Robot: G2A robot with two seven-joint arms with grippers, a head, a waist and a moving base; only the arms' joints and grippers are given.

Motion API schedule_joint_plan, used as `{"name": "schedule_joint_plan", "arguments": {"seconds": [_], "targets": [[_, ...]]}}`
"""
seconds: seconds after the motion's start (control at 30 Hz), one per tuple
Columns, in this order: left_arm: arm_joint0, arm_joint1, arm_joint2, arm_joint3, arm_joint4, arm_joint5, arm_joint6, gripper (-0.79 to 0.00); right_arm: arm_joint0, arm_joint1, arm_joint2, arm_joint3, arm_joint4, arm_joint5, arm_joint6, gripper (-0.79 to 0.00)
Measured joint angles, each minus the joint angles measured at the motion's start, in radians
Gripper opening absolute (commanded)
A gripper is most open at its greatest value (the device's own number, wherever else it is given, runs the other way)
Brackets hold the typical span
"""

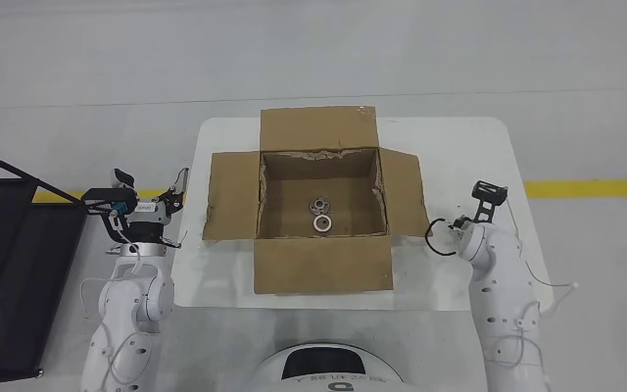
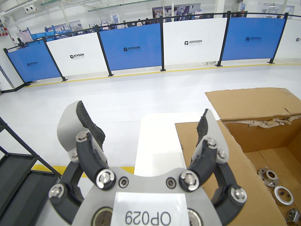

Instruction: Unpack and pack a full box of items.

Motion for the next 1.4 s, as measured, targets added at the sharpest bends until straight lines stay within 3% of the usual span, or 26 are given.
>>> {"name": "schedule_joint_plan", "arguments": {"seconds": [0.43,0.53,0.7,1.4], "targets": [[0.000,0.000,0.000,0.000,0.000,0.000,0.000,0.000,0.019,0.000,-0.007,0.025,-0.027,-0.017,0.031,-0.671],[0.000,0.000,0.000,0.000,0.000,0.000,0.000,0.000,0.025,-0.001,-0.010,0.034,-0.033,-0.020,0.036,-0.585],[0.000,0.000,0.000,0.000,0.000,0.000,0.000,0.000,0.036,-0.002,-0.015,0.046,-0.038,-0.027,0.044,-0.517],[0.000,0.000,0.000,0.000,0.000,0.000,0.000,0.000,0.059,-0.003,-0.026,0.033,-0.081,-0.048,0.073,-0.397]]}}
